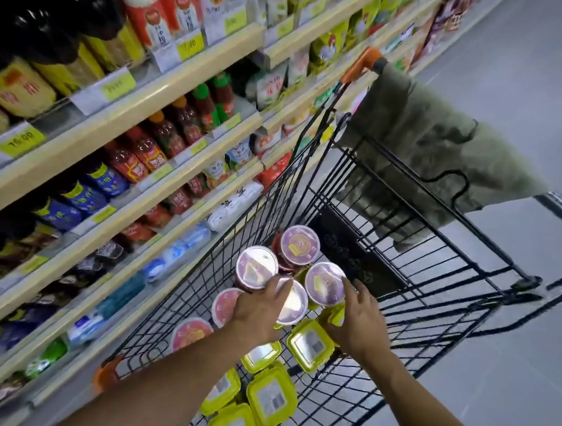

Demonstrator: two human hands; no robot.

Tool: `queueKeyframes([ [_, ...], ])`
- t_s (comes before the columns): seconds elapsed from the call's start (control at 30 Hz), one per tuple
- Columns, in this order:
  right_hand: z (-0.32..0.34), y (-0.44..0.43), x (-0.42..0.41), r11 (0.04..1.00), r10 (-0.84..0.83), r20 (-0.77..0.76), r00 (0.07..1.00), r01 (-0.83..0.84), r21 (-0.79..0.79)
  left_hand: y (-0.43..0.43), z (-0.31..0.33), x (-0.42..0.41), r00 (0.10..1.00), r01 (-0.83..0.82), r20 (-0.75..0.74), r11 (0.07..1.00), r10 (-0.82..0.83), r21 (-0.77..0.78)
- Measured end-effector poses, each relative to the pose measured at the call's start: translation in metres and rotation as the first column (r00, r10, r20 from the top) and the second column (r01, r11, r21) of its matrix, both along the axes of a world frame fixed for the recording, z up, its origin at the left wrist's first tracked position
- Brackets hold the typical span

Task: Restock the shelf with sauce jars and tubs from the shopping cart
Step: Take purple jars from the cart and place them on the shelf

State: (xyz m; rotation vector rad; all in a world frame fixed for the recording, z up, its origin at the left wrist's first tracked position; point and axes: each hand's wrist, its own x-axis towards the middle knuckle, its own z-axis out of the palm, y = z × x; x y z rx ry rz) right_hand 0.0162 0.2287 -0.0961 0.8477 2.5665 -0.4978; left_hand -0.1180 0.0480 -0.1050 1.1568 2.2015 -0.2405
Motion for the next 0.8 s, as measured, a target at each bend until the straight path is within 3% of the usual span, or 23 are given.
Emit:
queueKeyframes([
  [0.33, -0.044, 0.018, -0.045, 0.992, 0.127, 0.136, 0.982, -0.123, -0.043, 0.007, -0.034, -0.008, 0.999, 0.01, -0.031, 0.995, -0.007, 0.096],
  [0.8, -0.043, 0.017, -0.039, 0.993, 0.112, 0.001, 0.994, -0.111, -0.039, -0.004, -0.014, -0.008, 0.999, 0.033, -0.022, 0.989, -0.03, 0.144],
])
